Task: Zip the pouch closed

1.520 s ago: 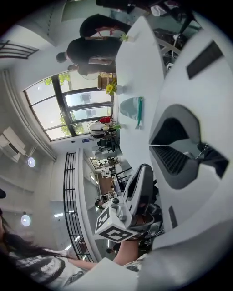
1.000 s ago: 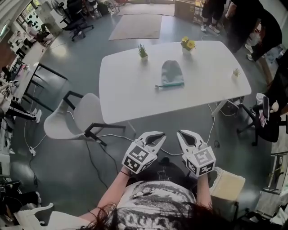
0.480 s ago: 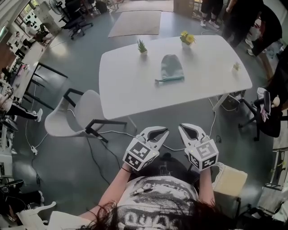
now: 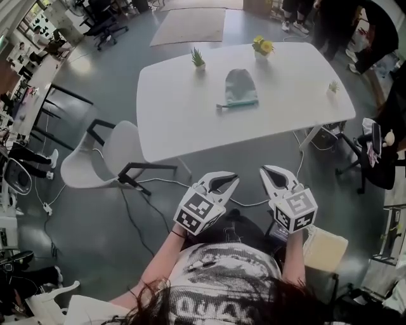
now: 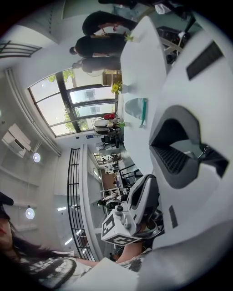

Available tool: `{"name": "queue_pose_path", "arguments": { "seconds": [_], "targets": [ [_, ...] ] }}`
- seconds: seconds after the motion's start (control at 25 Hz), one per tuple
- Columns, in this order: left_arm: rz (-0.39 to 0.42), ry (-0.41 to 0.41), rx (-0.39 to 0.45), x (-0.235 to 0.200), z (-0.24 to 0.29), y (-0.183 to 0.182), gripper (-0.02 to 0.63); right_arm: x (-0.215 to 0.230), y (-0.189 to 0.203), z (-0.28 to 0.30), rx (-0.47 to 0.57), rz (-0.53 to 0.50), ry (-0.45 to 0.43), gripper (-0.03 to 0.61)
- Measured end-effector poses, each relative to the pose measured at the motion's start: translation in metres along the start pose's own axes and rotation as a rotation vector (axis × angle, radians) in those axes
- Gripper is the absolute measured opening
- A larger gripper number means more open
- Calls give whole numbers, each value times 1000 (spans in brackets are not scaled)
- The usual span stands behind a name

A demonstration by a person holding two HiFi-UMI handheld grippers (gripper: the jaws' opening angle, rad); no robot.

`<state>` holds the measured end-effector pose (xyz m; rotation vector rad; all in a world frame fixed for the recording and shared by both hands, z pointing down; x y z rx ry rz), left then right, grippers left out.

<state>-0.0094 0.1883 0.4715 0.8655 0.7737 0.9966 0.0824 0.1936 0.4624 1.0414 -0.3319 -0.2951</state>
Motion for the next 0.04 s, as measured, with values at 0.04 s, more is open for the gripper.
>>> {"name": "queue_pose_path", "arguments": {
  "seconds": [0.04],
  "targets": [
    [1, 2, -1, 0, 1, 0, 21, 3, -1, -1, 3, 6, 2, -9]
  ]
}}
Point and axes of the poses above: the fingertips, and each gripper's own axes: z forward along the fingers, x to its right, y out of its underside, the point moved 2 cm from there along -z, backward along the fingers, and after that the axes turned 3 degrees about -x, right-handed, at the moved point
